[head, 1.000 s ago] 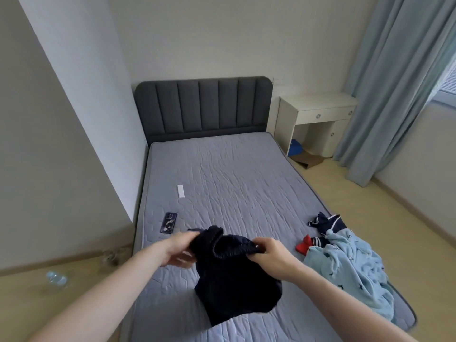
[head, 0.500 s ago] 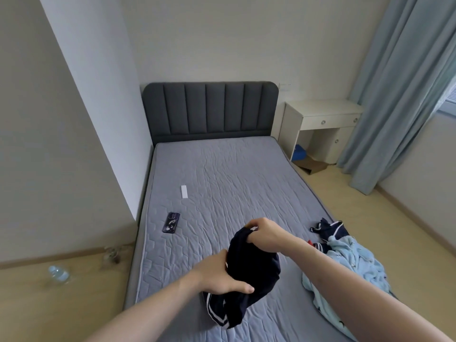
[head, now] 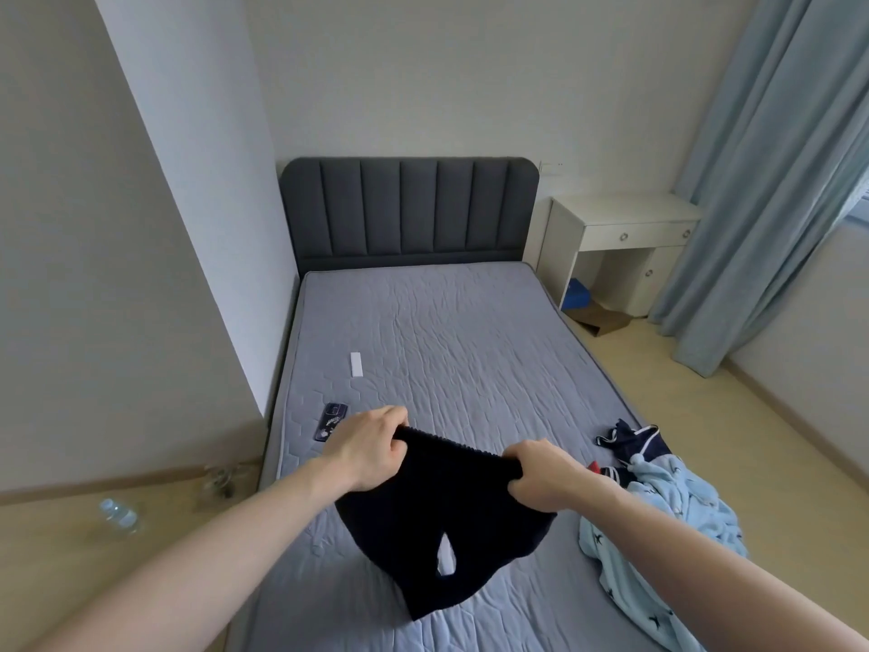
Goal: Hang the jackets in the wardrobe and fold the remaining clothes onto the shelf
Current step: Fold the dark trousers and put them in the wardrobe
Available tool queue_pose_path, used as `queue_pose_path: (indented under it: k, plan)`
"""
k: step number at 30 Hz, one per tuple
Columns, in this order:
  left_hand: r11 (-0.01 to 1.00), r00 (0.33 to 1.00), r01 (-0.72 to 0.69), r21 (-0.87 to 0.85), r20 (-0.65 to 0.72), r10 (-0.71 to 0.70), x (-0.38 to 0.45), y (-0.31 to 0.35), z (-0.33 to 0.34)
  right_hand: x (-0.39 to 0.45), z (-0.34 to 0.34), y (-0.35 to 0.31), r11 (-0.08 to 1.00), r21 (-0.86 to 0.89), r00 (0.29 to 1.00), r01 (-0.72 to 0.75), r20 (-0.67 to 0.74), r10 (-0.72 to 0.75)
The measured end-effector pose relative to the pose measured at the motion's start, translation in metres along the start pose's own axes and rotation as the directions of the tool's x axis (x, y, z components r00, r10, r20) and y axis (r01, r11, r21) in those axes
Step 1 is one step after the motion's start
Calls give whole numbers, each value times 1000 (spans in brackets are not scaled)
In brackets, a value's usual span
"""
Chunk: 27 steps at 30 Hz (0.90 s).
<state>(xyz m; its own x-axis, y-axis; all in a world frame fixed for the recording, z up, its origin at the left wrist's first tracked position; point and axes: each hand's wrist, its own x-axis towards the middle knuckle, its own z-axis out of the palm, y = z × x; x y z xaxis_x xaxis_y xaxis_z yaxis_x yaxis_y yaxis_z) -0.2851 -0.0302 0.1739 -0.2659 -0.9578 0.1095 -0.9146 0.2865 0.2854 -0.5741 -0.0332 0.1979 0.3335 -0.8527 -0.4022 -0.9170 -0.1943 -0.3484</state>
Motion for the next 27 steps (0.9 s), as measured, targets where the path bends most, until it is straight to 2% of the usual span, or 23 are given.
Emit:
queue_pose_path:
  k: [2, 5, 10, 13, 16, 19, 22, 24, 27]
  plan:
    - [999, 998, -31, 14, 60, 30, -1, -4, 1, 1, 6, 0, 998, -66, 1000, 3, -21, -4]
    - [1000, 974, -3, 14, 225, 0, -12, -12, 16, 3, 19, 8, 994, -110, 1000, -23, 2, 23]
    - [993, 867, 106, 56, 484, -120, -31, -29, 53, 17, 48, 30, 985, -125, 986, -119, 100, 132]
    - [980, 835, 166, 107, 514, -197, -21, -37, 64, 34, 48, 35, 979, -142, 979, -143, 125, 161]
    - [957, 813, 280, 74, 511, -277, 10, -44, 48, 60, 19, 36, 980, -81, 975, -182, 114, 190]
    - [951, 874, 306, 52, 381, -302, 64, -45, 2, 93, -44, 29, 975, 95, 980, -199, 16, 199]
    - [950, 945, 285, 127, 131, -301, 131, -40, -74, 121, -132, 12, 948, 273, 959, -162, -183, 217]
    - [949, 961, 277, 152, -60, -271, 172, -33, -134, 132, -195, -5, 951, 297, 912, -85, -361, 195]
    - [949, 915, 299, 96, -313, -256, 223, -18, -224, 137, -285, -34, 957, 282, 776, 69, -618, 127]
